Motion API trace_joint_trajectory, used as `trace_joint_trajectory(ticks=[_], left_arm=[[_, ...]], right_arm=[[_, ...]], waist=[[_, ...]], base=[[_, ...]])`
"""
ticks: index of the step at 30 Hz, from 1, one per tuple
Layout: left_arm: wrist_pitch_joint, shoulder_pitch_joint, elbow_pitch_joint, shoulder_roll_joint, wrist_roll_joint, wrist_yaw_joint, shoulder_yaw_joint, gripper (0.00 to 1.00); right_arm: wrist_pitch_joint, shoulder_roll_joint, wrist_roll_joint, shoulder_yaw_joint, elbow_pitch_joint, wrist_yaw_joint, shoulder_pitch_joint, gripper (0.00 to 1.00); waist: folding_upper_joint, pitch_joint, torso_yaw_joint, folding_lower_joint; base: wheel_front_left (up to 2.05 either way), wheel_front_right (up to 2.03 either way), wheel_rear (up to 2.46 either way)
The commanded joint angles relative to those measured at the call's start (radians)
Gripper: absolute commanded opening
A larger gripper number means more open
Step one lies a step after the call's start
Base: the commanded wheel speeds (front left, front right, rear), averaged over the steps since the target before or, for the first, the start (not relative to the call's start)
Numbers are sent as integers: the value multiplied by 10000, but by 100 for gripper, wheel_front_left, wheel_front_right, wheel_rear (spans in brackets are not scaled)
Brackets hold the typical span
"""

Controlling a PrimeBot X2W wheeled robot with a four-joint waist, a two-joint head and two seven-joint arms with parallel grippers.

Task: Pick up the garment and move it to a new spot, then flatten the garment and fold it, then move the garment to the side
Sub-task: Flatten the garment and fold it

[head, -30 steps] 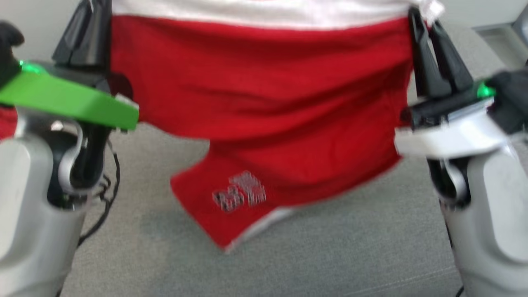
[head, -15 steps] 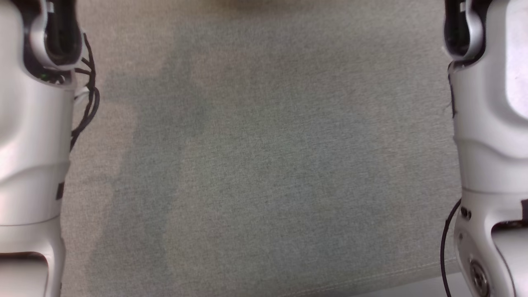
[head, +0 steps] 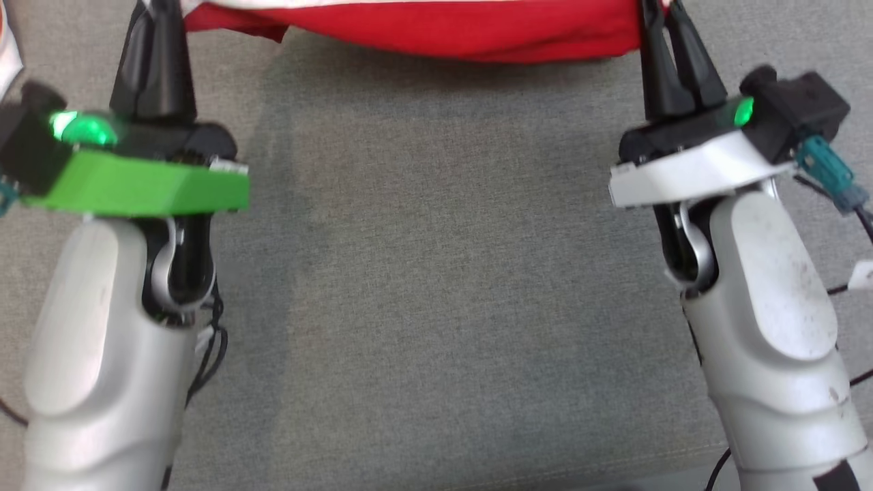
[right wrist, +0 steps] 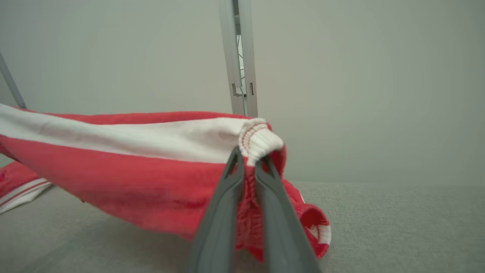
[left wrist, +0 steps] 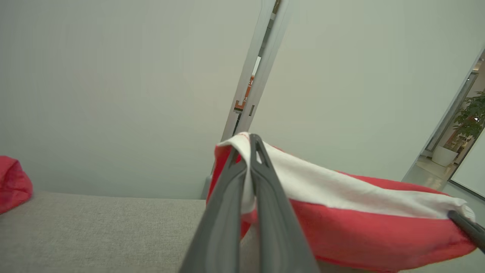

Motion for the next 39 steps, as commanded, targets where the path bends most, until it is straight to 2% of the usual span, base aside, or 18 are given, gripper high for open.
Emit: trace_joint_trajectory(ticks=[1,7,12,19,23,31,39], left_arm=[[-29,521,-247,-46,94,-76,162,0],[-30,2832,-1837,-337,437,-280,749,0],[-21,4653,-3004,-634,626,-352,865,0],[47,6966,-4967,-729,827,-55,782,0],[464,7687,-5557,-560,897,88,522,0],[809,7036,-4280,-442,722,-34,446,0],[970,4995,-2058,-277,626,-372,218,0]], right_arm=[[-27,-27,167,78,-195,-18,366,0],[-28,-28,541,320,-1201,-16,2113,0],[-28,-27,842,248,-2041,-16,3616,0],[-29,-30,905,201,-3381,-16,5886,0],[-29,-25,941,150,-3557,-16,6820,0],[-29,-26,1436,291,-2211,-16,6798,0],[-29,-28,1968,441,-1000,-16,5672,0]], waist=[[0,-336,-125,-1],[0,-1436,-115,-1],[0,-2481,-87,-1],[0,-3368,-240,-1],[0,-3444,-414,-1],[0,-2940,-731,-1],[0,-2008,-911,-1]], base=[[0,0,0],[0,0,0],[0,0,0],[0,0,0],[0,0,0],[0,0,0],[0,0,0]])
